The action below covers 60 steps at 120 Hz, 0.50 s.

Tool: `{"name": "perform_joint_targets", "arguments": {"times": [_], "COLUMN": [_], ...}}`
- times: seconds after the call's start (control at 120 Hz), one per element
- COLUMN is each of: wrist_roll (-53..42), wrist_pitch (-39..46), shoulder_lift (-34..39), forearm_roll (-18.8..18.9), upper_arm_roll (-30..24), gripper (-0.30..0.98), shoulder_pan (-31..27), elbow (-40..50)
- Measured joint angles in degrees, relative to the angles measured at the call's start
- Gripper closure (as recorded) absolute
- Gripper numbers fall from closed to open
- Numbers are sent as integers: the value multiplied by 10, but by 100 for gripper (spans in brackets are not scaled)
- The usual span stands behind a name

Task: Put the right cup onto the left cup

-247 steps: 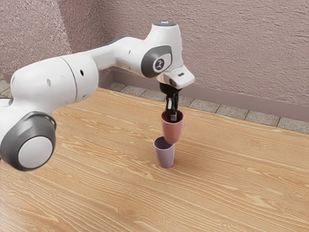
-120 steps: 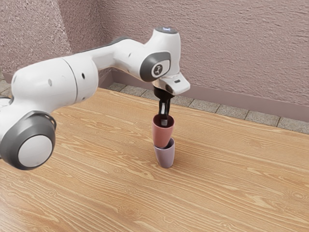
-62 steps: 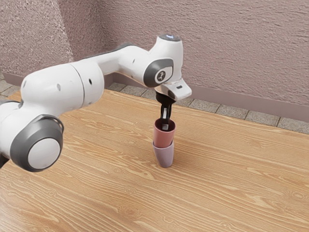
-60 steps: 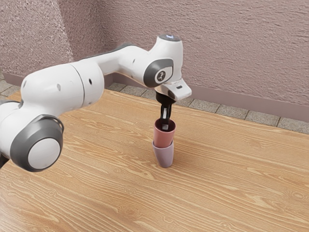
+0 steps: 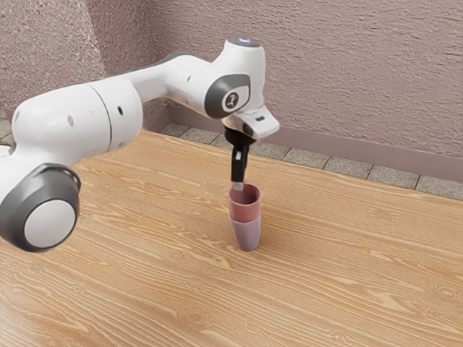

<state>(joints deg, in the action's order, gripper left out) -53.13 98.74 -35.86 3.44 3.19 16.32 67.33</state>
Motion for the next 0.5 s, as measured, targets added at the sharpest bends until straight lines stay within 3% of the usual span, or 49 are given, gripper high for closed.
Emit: {"name": "perform_joint_targets", "arguments": {"times": [0.242, 0.367, 0.5], "wrist_roll": [0, 2, 5], "wrist_pitch": [-5, -11, -28], "shoulder_lift": [109, 201, 259], "forearm_roll": [1, 4, 18], "upper_arm_roll": [6, 39, 75], "gripper": [2, 1, 1], "shoulder_pan": [-14, -16, -16], "elbow": [106, 187, 209]}}
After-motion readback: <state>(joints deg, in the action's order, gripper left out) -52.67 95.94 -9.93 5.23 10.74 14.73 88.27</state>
